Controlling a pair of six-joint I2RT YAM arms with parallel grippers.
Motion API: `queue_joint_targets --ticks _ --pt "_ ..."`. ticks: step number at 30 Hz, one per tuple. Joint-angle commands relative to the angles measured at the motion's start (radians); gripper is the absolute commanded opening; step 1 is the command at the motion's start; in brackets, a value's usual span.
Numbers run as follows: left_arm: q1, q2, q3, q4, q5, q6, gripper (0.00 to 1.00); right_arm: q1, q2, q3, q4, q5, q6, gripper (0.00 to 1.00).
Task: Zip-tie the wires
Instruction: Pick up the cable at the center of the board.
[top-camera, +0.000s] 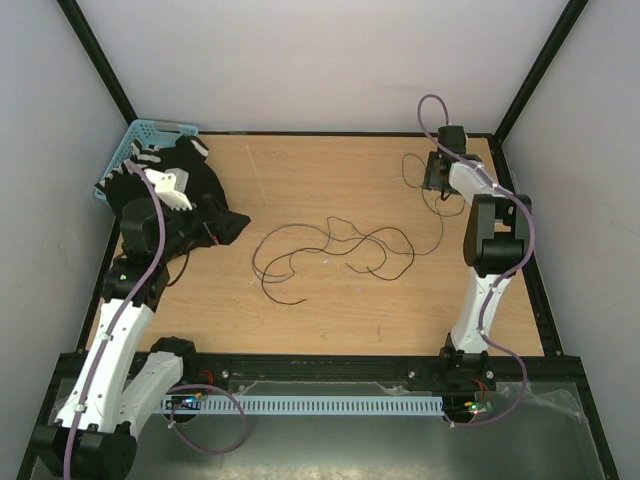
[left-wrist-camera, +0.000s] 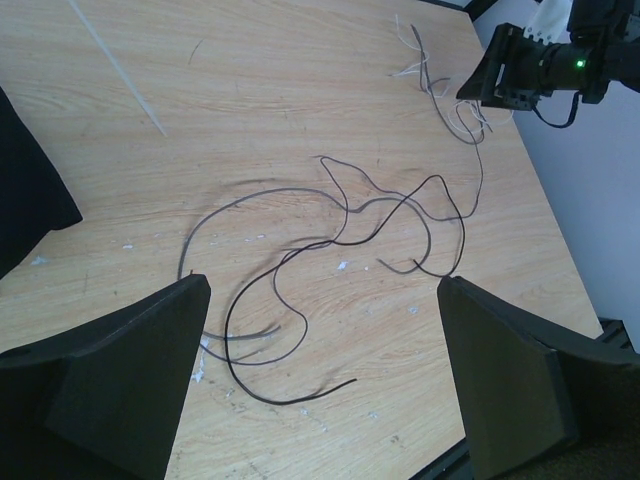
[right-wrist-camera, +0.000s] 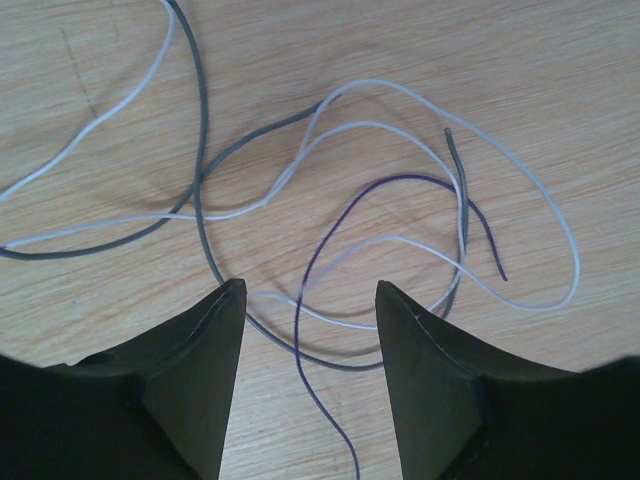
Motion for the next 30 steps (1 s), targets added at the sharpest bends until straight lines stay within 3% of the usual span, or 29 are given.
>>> queue_joint_targets --ticks 1,7,12,17,23,27,30 --pt "0.002 -0.001 -0.011 0.031 0.024 0.008 0.99 0.012 0.045 0.023 0.042 -0.038 0.043 0.64" --pt "0.001 0.001 -0.014 0.036 0.024 0.007 0.99 0.012 0.064 0.024 0.056 -0.094 0.064 0.53" --pt "0.001 0.006 -0.013 0.043 0.029 -0.005 0.99 0.012 0.032 0.01 0.058 -0.105 0.045 0.15" --pt "0.0 0.023 0.026 0.093 0.078 -0.046 0.99 0.025 -0.155 -0.047 0.052 -0.037 0.017 0.0" --pt "-0.006 0.053 0.088 0.184 0.135 -0.128 0.99 0.101 -0.414 -0.075 0.053 0.083 -0.066 0.0" --pt "-0.015 0.083 0.116 0.22 0.139 -0.14 0.99 0.126 -0.557 -0.058 0.063 0.018 -0.084 0.0" --pt "-0.025 0.125 0.141 0.256 0.161 -0.151 0.99 0.13 -0.639 -0.022 0.078 -0.127 -0.085 0.0"
